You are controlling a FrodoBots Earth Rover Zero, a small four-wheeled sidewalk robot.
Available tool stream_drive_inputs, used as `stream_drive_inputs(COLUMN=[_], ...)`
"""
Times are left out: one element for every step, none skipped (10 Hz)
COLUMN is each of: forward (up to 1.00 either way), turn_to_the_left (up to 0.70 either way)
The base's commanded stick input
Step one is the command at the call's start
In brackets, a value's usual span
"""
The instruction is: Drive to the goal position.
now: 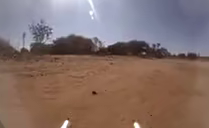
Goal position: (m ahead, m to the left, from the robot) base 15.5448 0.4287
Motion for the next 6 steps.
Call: stream_drive_inputs(forward=[0.7, 0.7, 0.7, 0.7, 0.7, 0.7], turn_to_the_left=[0.0, 0.0, 0.0, 0.0, 0.0, 0.0])
